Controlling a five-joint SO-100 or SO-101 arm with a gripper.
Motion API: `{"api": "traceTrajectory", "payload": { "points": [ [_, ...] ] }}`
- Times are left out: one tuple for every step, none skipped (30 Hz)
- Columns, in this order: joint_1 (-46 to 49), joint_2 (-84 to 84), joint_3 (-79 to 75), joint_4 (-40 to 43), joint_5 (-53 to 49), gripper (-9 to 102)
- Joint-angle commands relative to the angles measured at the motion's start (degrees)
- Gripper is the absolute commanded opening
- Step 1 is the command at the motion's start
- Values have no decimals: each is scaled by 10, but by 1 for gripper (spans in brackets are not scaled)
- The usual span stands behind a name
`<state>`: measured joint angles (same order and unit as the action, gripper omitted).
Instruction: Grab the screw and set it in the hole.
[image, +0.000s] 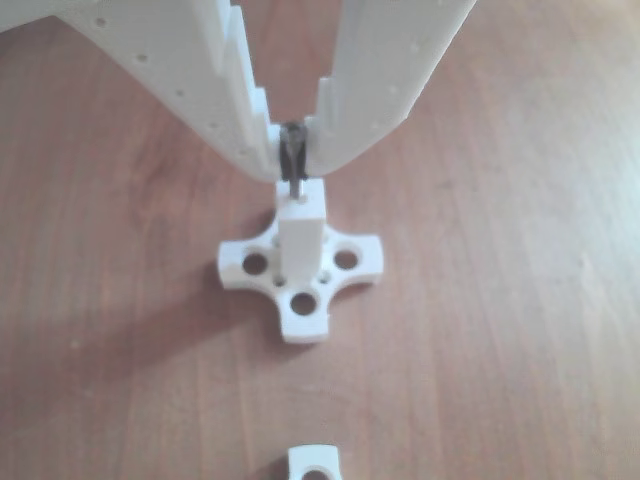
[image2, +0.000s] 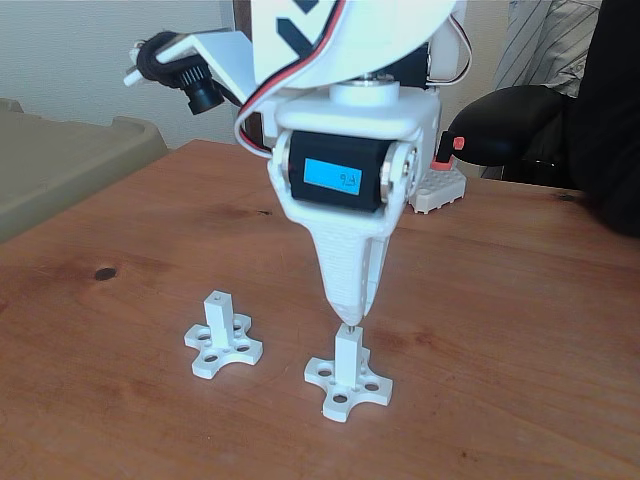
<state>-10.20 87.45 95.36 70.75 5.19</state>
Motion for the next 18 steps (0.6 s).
{"api": "traceTrajectory", "payload": {
  "points": [
    [-2, 11, -11, 0, -6, -4],
    [-1, 10, -11, -1, -6, -4],
    [-1, 9, -11, -1, -6, -4],
    [-1, 9, -11, -2, -6, -4],
    [-1, 8, -11, -3, -7, -4],
    [-1, 7, -11, -4, -7, -4],
    [-1, 7, -11, -4, -7, -4],
    [0, 5, -11, -6, -7, -4],
    [0, 4, -11, -6, -7, -4],
    [1, 4, -11, -7, -8, -4],
    [2, 4, -11, -8, -8, -4],
    [3, 3, -11, -9, -8, -4],
    [3, 3, -12, -9, -9, -4],
    [4, 2, -13, -9, -9, -4],
    [4, 2, -13, -9, -9, -4],
    [4, 1, -14, -9, -9, -4],
    [4, 1, -14, -9, -10, -4],
    [5, 1, -14, -9, -10, -4]
  ]
}}
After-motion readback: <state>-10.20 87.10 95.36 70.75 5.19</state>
